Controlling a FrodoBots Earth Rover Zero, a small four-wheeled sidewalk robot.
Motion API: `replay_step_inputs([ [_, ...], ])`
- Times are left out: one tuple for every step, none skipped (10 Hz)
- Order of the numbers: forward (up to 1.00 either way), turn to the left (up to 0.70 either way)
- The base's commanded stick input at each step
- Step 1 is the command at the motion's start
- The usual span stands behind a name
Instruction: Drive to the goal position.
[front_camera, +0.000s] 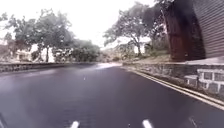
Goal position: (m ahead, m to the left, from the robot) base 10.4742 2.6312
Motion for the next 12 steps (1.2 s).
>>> replay_step_inputs([
  [0.70,0.00],
  [0.70,0.00],
  [0.70,0.00],
  [0.70,0.00],
  [0.70,0.00],
  [0.70,0.00],
  [0.70,0.00],
  [0.70,0.00],
  [0.70,0.00],
  [0.70,0.00],
  [0.70,0.00],
  [0.70,0.00],
])
